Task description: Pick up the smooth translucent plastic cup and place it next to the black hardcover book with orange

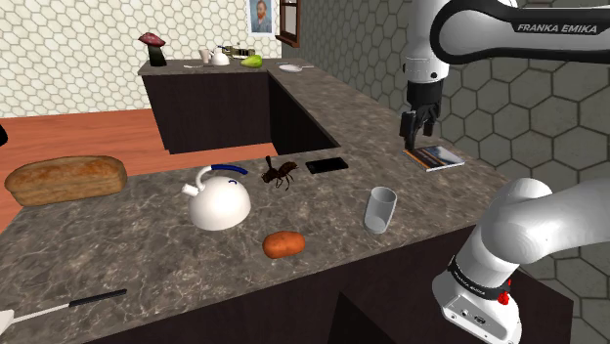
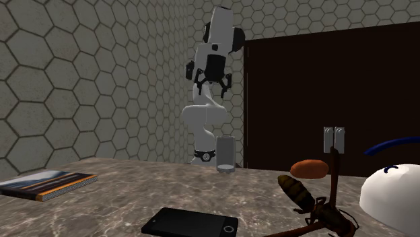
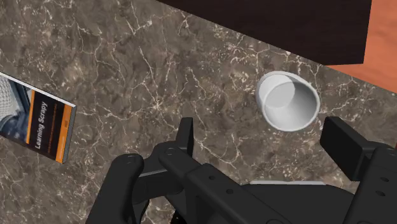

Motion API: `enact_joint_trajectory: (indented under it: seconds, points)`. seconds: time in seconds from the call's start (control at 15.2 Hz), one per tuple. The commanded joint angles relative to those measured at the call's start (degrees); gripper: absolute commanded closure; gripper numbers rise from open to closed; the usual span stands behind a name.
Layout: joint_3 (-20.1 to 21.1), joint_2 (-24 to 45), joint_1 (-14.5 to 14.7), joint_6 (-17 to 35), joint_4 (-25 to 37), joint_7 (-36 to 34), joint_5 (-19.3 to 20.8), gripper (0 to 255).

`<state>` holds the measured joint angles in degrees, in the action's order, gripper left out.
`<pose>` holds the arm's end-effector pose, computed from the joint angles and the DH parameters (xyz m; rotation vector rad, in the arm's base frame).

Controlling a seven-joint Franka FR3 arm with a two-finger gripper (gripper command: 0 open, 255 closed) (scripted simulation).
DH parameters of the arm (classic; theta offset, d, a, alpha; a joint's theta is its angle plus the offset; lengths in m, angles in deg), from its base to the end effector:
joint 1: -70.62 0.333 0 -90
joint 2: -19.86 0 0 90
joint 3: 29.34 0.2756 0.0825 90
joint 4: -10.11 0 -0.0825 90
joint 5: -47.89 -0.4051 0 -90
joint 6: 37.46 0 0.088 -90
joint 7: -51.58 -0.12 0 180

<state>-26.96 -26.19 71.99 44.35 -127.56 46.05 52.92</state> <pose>0.3323 0.0117 0.5221 3.0008 -0.0771 -0.2444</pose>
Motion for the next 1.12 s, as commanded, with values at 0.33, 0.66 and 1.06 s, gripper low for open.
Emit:
enact_joint_trajectory:
  seconds: [0.33, 0.66, 1.06]
  points:
    - [0.85, -2.49, 1.54, 10.59, -10.12, -2.67, -4.41, 0]
    - [2.35, -2.50, 3.70, 22.47, -18.78, -4.93, -9.18, 0]
    - [4.18, 0.61, 6.14, 35.14, -25.55, -6.33, -13.65, 0]
